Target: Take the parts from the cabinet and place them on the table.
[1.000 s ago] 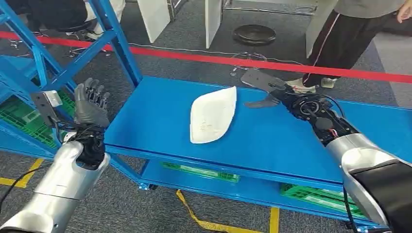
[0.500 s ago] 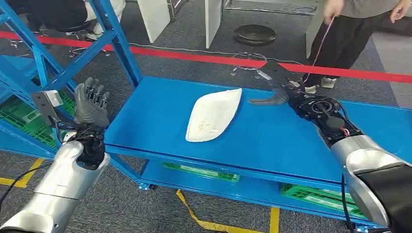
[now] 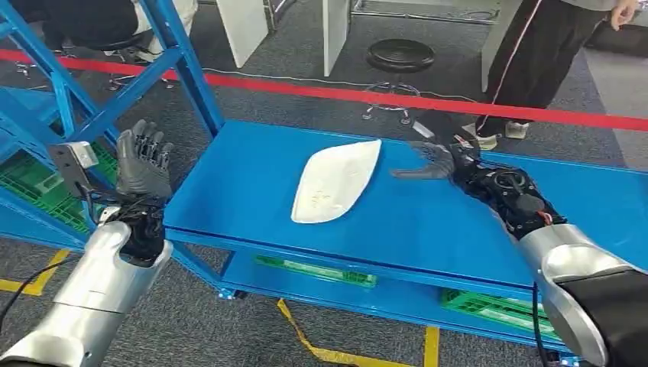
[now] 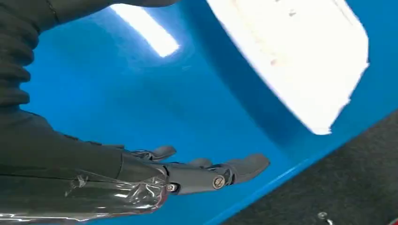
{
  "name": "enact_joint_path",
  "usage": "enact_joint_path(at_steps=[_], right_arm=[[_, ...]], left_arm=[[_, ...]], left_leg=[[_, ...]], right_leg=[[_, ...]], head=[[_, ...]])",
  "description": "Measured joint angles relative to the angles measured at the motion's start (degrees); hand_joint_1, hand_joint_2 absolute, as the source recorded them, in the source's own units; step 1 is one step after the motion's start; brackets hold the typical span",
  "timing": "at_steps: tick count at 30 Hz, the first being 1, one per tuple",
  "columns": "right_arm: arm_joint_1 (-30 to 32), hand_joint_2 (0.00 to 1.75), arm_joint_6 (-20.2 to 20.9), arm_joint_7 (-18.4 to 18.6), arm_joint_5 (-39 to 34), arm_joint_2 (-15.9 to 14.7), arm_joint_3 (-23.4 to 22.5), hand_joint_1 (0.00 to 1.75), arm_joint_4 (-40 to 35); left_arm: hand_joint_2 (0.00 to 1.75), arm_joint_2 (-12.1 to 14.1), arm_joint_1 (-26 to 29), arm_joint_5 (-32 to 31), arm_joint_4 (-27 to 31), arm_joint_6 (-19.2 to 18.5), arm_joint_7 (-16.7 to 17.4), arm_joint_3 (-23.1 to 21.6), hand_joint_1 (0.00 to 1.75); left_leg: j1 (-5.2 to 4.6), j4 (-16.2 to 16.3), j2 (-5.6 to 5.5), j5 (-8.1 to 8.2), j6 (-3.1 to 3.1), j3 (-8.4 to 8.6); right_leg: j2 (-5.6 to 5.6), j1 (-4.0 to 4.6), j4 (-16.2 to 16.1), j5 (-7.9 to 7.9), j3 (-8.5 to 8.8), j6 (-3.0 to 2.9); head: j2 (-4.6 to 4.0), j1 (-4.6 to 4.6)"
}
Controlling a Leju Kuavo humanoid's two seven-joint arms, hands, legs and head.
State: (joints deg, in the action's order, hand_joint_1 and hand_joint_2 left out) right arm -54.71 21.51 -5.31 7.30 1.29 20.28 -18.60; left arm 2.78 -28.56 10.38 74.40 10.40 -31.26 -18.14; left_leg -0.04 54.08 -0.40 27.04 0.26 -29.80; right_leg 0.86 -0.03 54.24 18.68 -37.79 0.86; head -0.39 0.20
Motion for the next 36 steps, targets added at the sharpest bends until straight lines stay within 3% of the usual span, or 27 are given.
enact_joint_path(at_steps=[5,9,12,16,23,31,36], right_arm=[[0.09,1.75,-5.38,-3.39,8.45,0.0,1.03,0.0,0.02],[-0.47,1.75,-12.67,-6.33,19.35,0.0,4.17,0.0,0.02],[-0.97,1.75,-15.74,-7.34,24.07,0.0,6.93,0.0,0.02],[-1.02,1.75,-16.61,-8.07,26.25,0.0,9.6,0.0,0.02],[-0.63,1.75,-19.04,-11.35,40.13,0.0,17.1,0.0,0.02],[0.31,1.75,-19.08,-12.26,42.01,0.0,22.71,0.0,0.02],[0.56,1.75,-17.9,-16.61,46.34,0.13,25.58,0.0,0.02]], left_arm=[[0.0,0.0,-0.31,-0.02,-0.02,-0.02,-0.26,0.0,0.0],[0.0,-0.02,-0.5,0.04,-0.02,0.41,-0.26,0.0,0.0],[0.0,-0.02,-0.51,0.07,-0.02,0.48,-0.24,0.0,0.0],[0.0,-0.04,-0.52,0.09,-0.02,0.52,-0.26,0.0,0.0],[0.0,-0.11,-1.0,0.46,-0.04,0.26,-0.24,-0.02,0.0],[0.0,-0.24,-1.19,0.72,-0.04,0.26,-0.15,-0.02,0.0],[0.0,-0.44,-1.53,1.22,-0.07,-0.04,-0.15,-0.02,0.0]], left_leg=[[0.0,0.0,0.0,0.0,0.0,-0.01],[0.0,0.0,0.01,0.0,0.0,0.0],[0.0,0.0,0.01,0.0,0.0,0.01],[0.0,0.0,0.0,0.0,0.0,0.01],[0.0,0.0,0.01,-0.01,-0.01,0.02],[0.0,0.0,0.01,-0.01,-0.01,0.02],[0.0,0.0,0.01,-0.01,-0.01,0.01]], right_leg=[[0.0,0.0,0.0,0.0,0.0,0.0],[0.0,0.0,0.0,0.0,0.0,0.0],[0.01,0.0,0.0,0.0,0.0,0.0],[0.0,0.0,0.0,0.0,0.0,0.0],[0.02,0.01,0.0,0.0,0.0,0.0],[0.01,0.01,0.0,0.0,0.0,0.0],[0.01,0.0,0.0,0.0,0.0,0.0]], head=[[0.0,0.0],[0.0,0.0],[0.0,0.0],[-0.02,-0.02],[-0.02,-0.02],[-0.02,0.02],[0.0,0.02]])
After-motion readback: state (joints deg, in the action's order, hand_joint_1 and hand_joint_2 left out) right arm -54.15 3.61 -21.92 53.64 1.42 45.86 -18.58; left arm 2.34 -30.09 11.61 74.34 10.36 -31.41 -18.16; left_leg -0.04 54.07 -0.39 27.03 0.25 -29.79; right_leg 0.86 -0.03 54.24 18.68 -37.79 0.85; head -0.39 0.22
